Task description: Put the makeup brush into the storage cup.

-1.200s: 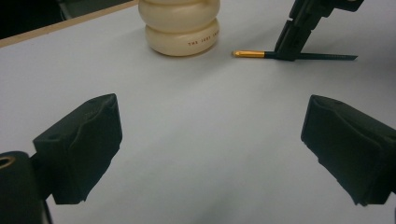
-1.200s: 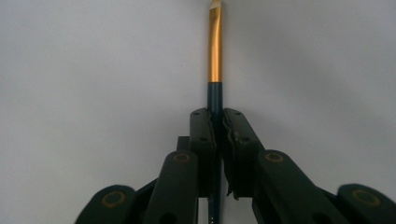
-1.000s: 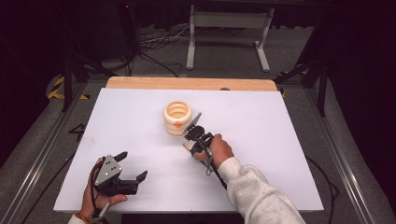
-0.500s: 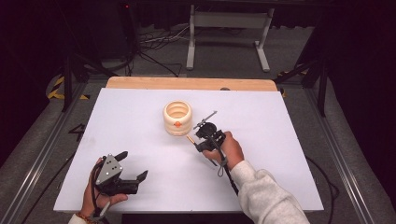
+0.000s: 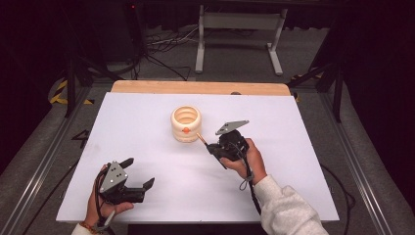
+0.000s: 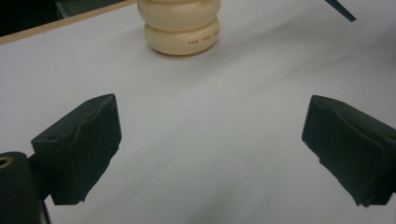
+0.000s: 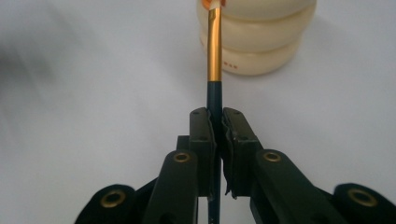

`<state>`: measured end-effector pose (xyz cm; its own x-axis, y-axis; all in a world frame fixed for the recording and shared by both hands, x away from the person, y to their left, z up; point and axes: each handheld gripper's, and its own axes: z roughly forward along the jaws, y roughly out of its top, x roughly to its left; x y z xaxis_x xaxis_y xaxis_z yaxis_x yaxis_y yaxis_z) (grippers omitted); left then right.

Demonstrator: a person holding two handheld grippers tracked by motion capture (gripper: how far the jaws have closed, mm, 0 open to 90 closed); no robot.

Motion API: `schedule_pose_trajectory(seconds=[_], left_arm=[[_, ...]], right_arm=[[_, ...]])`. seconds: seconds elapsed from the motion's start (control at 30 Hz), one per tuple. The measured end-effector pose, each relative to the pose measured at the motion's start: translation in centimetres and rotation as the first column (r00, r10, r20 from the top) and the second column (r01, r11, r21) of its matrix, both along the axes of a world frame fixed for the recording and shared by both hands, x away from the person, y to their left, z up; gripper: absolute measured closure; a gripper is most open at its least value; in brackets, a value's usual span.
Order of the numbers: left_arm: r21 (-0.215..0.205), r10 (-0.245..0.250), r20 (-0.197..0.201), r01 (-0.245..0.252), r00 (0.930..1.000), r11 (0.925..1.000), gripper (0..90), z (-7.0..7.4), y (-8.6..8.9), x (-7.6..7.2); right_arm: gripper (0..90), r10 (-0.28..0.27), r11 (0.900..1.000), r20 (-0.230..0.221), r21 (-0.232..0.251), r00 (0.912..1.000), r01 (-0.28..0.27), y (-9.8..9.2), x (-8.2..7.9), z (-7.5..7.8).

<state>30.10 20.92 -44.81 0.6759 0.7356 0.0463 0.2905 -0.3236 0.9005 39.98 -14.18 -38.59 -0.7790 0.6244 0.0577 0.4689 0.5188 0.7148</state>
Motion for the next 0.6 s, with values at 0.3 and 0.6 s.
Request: schedule_pose_trajectory(seconds=[0.3, 0.6], left_arm=[[-0.028, 0.002, 0.003, -0.002, 1.0000, 0.9996, 5.0, -0.03, 0.38, 0.25], [-0.025, -0.009, 0.007, 0.009, 0.9999, 0.9997, 4.9, -0.08, 0.44, 0.30]], right_arm=[[84.0, 0.051, 0.989, 0.109, 0.135, 0.9927, -0.066, -0.12, -0.31, 0.31], [84.0, 0.062, 0.972, 0.231, 0.206, 0.9710, -0.111, 0.38, -0.47, 0.90]])
